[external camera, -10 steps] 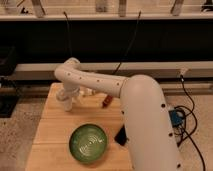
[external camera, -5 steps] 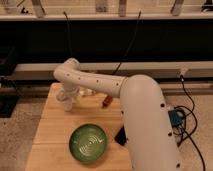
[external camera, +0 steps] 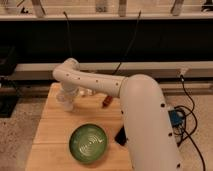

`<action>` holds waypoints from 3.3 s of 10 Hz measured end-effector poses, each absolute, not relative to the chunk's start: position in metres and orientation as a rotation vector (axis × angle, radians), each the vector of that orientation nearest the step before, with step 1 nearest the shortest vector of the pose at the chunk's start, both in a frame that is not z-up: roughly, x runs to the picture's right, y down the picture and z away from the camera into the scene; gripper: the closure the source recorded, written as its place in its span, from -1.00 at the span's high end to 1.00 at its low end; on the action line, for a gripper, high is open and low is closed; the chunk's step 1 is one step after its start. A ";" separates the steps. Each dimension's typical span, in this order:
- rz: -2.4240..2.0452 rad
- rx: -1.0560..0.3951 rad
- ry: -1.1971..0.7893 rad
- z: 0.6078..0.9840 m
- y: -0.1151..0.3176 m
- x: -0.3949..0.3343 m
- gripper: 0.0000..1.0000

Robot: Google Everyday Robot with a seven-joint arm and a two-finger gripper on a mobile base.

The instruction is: Place the ceramic cup in the ceramic bowl

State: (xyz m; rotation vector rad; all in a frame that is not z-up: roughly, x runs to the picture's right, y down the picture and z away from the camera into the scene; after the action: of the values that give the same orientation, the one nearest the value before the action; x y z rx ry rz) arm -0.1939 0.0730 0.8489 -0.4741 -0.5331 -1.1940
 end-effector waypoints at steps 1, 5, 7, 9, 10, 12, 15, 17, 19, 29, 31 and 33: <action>-1.195 -0.475 -0.532 0.846 0.072 -0.190 -0.95; -1.203 -0.475 -0.536 0.827 0.074 -0.175 -0.99; -1.205 -0.476 -0.538 0.817 0.076 -0.164 -0.99; -1.208 -0.474 -0.544 0.805 0.080 -0.157 -0.99; -1.209 -0.474 -0.545 0.800 0.083 -0.151 -0.99; -1.209 -0.472 -0.549 0.787 0.090 -0.135 -0.99; -1.217 -0.470 -0.560 0.774 0.099 -0.128 -0.99; -1.218 -0.468 -0.570 0.764 0.109 -0.118 -0.99; -1.218 -0.467 -0.580 0.754 0.119 -0.109 -0.99; -1.221 -0.465 -0.637 0.725 0.163 -0.074 -0.99; -1.219 -0.467 -0.646 0.721 0.168 -0.069 -0.99; -1.219 -0.467 -0.649 0.720 0.167 -0.070 -0.99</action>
State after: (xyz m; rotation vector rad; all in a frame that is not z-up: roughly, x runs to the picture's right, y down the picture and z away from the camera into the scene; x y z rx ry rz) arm -0.0702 0.1675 0.7198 -0.4669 -0.6490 -1.2192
